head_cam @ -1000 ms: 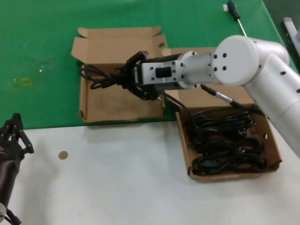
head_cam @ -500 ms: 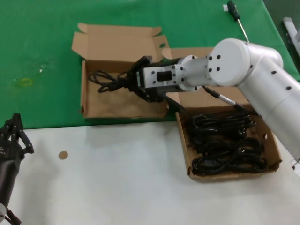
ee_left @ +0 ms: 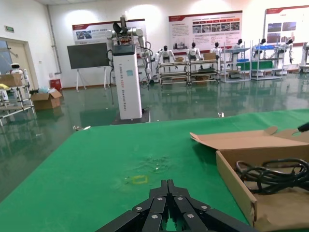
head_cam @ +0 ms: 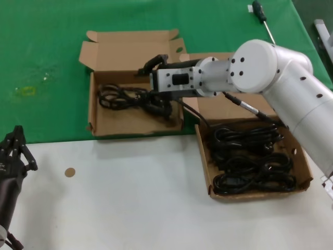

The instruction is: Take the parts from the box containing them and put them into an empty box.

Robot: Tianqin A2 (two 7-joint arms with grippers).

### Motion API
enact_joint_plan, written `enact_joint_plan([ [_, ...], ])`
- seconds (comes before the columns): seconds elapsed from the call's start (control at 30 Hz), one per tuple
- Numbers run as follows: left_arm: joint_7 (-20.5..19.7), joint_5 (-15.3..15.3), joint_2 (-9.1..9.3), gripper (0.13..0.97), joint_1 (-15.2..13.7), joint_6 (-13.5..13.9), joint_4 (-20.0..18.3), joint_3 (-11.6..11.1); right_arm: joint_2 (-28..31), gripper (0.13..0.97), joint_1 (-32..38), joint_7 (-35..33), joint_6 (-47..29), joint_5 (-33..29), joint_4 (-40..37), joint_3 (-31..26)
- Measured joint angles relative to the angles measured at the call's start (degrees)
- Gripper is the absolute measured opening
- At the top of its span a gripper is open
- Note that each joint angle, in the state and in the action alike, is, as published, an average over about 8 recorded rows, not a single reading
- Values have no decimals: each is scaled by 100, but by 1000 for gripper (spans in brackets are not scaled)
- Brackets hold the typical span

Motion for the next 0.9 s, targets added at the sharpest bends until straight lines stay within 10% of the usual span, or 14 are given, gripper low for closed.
enact_joint_plan([
  [0.9,0,0,0,168,0,0,0,0,399,718,-378,601,-6,19,1014,280],
])
